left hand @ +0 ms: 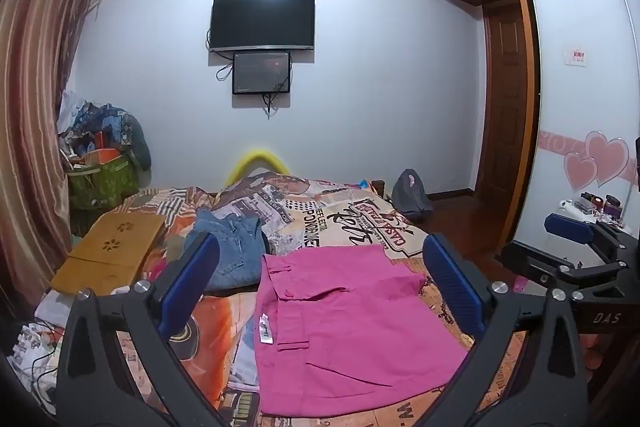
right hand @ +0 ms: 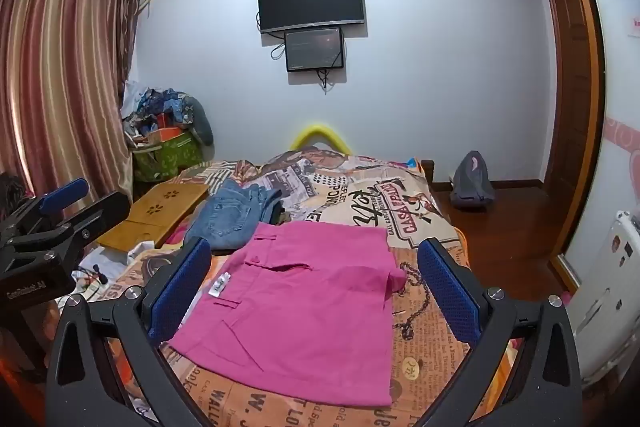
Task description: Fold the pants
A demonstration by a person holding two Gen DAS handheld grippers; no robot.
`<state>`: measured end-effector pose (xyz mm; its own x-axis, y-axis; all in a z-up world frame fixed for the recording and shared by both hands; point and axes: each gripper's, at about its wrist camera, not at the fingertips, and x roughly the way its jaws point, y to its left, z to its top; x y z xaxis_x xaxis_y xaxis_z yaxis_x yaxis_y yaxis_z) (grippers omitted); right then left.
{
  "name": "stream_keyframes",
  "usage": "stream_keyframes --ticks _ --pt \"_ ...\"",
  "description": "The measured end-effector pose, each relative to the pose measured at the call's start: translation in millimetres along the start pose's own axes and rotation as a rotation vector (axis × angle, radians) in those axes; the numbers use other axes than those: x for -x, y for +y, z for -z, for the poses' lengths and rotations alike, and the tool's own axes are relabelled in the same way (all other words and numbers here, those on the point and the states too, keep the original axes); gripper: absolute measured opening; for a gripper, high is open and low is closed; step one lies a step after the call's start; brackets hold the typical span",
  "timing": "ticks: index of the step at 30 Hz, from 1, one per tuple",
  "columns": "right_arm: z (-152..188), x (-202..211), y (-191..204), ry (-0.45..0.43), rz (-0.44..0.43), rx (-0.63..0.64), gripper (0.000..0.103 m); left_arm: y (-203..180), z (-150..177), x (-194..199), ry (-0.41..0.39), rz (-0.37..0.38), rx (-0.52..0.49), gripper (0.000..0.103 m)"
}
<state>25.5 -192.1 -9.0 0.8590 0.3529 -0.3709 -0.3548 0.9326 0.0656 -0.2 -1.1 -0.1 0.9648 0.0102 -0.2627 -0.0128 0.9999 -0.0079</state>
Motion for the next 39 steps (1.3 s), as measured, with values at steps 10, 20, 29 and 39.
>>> stream_keyframes --ticks 10,20,29,39 --pt "0.5 -1.5 1.3 0.0 0.001 -0.001 0.103 0.9 0.6 -4.0 0.014 0.031 0.019 0.103" --pt "-0.1 0.9 0.1 0.003 0.004 -0.004 0.103 5.4 3.2 -3.5 0.017 0.03 0.019 0.103" --pt "1.5 -1.1 -2.1 0.004 0.005 -0.007 0.103 6.0 4.3 -5.9 0.019 0.028 0.022 0.103" --pt "-0.1 -1.5 0.5 0.003 0.003 -0.004 0.103 6.8 4.2 -7.7 0.015 0.023 0.021 0.103"
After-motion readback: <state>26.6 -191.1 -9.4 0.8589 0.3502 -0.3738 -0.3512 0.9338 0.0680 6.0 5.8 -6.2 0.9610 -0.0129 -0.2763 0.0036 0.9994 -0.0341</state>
